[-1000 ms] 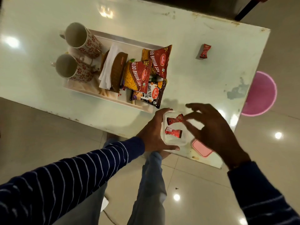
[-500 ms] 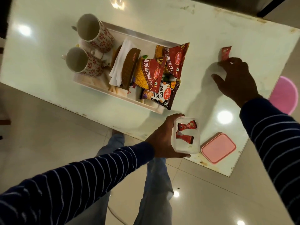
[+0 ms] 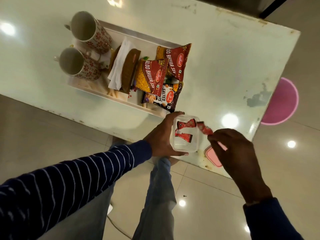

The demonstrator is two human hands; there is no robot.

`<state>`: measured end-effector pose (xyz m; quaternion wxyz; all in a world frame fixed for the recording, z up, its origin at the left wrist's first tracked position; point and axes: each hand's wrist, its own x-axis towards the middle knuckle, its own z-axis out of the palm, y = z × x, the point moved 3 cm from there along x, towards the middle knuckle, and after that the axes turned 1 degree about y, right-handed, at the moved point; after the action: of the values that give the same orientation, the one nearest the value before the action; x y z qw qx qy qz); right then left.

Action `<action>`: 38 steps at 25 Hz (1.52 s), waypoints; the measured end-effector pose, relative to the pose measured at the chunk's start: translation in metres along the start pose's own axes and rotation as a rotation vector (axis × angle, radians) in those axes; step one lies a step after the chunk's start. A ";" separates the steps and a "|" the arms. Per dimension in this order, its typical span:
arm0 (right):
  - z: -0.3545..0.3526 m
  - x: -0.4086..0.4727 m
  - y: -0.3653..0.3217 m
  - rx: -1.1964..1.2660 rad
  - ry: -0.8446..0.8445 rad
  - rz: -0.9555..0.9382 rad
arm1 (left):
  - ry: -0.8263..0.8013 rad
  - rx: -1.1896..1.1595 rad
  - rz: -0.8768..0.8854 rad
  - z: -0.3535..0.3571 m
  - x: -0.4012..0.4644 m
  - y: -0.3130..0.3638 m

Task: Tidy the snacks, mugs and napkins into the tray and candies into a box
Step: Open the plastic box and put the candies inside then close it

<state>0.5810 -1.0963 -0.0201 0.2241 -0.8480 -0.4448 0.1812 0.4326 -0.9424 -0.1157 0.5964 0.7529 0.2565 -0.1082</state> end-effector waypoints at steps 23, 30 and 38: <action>0.087 -0.074 0.045 0.190 0.148 1.175 | -0.005 0.057 0.076 0.012 -0.021 0.001; 0.066 -0.063 0.047 0.414 0.221 1.160 | 0.001 0.092 0.040 0.008 -0.022 -0.004; 0.057 -0.034 -0.045 0.530 0.071 0.819 | 0.039 0.079 0.062 0.018 -0.025 0.016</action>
<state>0.5034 -1.0890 -0.0395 0.3576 -0.8727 -0.0051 0.3323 0.4218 -0.9683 -0.0953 0.5642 0.7854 0.2401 -0.0852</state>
